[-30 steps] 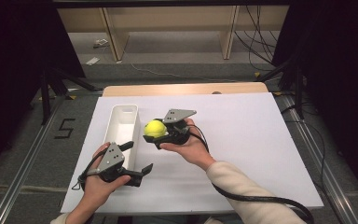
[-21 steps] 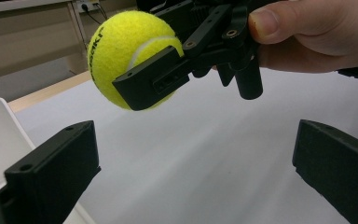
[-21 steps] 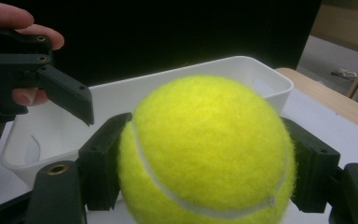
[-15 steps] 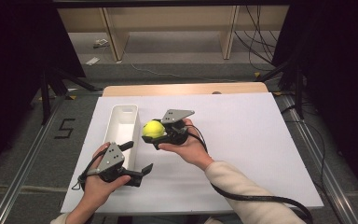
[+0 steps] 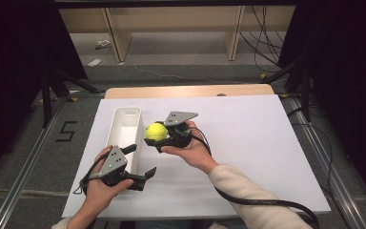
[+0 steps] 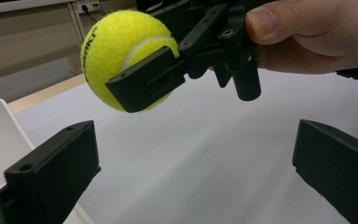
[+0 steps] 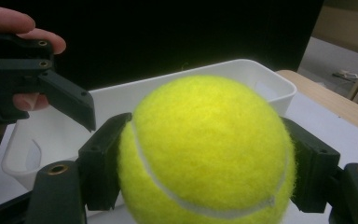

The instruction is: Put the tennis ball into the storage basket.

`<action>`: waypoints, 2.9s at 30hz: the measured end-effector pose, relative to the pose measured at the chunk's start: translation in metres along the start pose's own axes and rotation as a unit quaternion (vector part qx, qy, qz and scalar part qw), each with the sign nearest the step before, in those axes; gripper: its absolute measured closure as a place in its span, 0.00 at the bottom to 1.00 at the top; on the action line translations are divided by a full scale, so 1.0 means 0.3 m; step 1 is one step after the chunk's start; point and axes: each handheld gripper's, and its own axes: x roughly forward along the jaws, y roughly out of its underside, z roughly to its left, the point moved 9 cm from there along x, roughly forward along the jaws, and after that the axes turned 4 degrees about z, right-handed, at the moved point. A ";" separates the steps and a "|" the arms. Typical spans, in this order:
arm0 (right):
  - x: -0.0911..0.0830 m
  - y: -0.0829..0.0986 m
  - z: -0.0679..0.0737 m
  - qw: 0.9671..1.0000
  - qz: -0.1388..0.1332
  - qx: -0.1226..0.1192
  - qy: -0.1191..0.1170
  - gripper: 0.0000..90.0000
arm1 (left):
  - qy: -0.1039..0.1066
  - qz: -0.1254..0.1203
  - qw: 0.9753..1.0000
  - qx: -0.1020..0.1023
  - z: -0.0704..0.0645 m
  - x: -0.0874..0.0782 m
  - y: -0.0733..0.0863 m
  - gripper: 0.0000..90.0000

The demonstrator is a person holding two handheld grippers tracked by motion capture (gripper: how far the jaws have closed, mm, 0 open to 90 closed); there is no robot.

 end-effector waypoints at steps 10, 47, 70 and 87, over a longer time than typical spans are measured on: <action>0.006 -0.008 0.004 1.000 0.001 -0.004 -0.001 0.30 | 0.001 0.000 1.000 0.001 -0.001 0.000 -0.002 0.00; 0.024 -0.047 -0.009 1.000 0.004 -0.001 0.000 0.30 | 0.001 -0.001 1.000 0.001 -0.008 0.001 -0.005 0.00; 0.049 -0.074 -0.001 1.000 -0.005 -0.002 -0.005 0.30 | 0.002 -0.002 1.000 0.001 -0.007 -0.002 -0.005 0.00; 0.075 -0.080 0.008 1.000 -0.004 -0.001 -0.010 0.30 | 0.003 -0.002 1.000 0.002 -0.011 -0.001 -0.006 0.00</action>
